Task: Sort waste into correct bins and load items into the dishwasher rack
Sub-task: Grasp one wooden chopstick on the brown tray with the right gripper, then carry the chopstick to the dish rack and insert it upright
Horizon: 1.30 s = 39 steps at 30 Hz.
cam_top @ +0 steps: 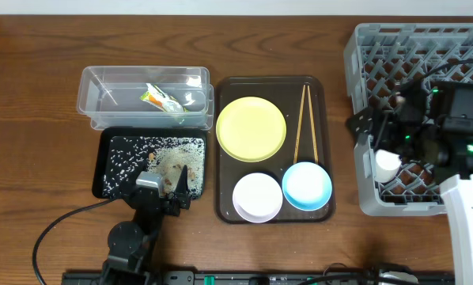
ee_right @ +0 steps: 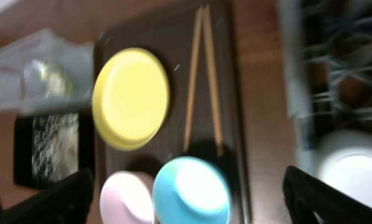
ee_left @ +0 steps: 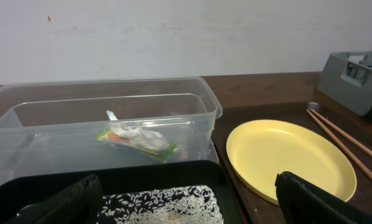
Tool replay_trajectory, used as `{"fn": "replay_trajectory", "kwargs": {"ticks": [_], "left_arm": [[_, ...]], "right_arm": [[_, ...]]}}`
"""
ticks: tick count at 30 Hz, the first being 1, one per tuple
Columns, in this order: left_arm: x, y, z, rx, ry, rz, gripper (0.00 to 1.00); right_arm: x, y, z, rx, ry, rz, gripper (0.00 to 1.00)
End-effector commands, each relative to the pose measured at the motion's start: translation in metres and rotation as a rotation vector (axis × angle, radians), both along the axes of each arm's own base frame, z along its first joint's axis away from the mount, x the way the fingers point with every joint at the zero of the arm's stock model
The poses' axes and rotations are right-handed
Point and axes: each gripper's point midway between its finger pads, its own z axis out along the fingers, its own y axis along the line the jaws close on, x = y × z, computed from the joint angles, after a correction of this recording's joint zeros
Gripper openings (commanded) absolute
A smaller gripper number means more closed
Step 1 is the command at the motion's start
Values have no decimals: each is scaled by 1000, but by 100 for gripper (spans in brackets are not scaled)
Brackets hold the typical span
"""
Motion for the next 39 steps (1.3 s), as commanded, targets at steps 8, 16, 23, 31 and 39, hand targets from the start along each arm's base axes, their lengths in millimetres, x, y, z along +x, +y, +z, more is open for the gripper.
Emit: {"fn": "replay_trajectory", "kwargs": {"ticks": [8,16,23,31,39], "left_arm": [[0,3,-17,21,42,13,91],[0,3,-17,21,42,13,91],[0,3,-17,21,42,13,91],[0,3,-17,21,42,13,91],[0,3,-17,21,42,13,91]], "right_arm": [[-62,42,-62,-337,218,71,66],[-61,50,-120,-351,199,63,56],[-16,64,-95,-362,55,100,56],[64,74,-111,-412,107,94,60],[111,77,-167,-377,193,52,49]]}}
